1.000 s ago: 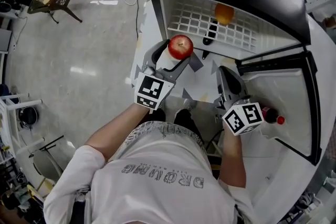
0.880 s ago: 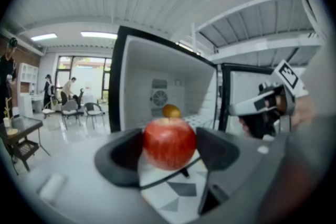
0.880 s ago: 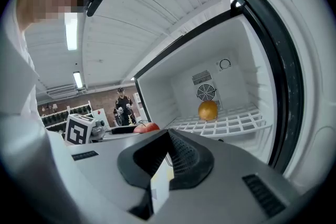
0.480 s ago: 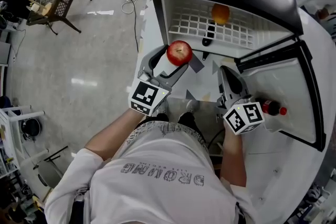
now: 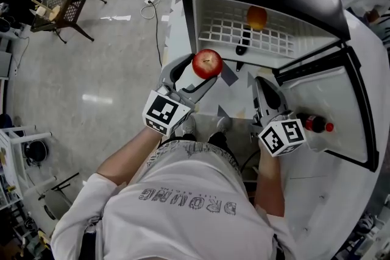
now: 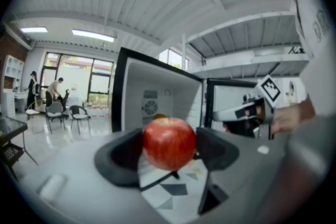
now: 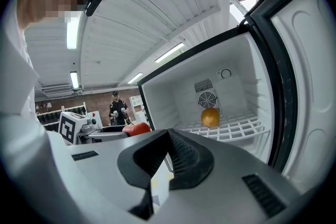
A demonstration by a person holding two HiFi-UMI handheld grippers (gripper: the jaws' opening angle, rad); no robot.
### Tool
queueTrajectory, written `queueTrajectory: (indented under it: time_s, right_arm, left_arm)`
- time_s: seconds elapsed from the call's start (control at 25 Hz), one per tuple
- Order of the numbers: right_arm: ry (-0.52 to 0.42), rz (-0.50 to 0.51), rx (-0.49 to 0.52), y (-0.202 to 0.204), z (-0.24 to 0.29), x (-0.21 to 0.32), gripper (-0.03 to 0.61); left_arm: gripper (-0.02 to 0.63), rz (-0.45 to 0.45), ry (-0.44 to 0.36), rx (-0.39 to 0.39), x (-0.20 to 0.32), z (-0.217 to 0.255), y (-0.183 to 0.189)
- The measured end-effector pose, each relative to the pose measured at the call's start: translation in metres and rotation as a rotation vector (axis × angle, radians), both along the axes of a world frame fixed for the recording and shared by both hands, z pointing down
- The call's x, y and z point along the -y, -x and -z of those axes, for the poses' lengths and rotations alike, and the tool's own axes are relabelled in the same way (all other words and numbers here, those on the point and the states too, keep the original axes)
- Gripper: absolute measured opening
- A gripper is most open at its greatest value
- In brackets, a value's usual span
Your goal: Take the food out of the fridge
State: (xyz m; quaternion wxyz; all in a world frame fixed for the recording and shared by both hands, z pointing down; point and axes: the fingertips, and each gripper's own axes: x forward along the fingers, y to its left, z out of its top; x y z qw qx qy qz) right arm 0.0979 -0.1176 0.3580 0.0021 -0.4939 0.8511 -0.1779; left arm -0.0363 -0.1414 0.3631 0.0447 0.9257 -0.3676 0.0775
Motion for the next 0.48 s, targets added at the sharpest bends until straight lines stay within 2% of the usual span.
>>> queueTrajectory:
  time_s: [0.48]
  right_arm:
    - [-0.011,-0.013,-0.003,-0.002,0.006,0.002,-0.008]
  left_arm:
    - [0.325,-0.049,-0.027,-0.023,0.003,0.012,-0.004]
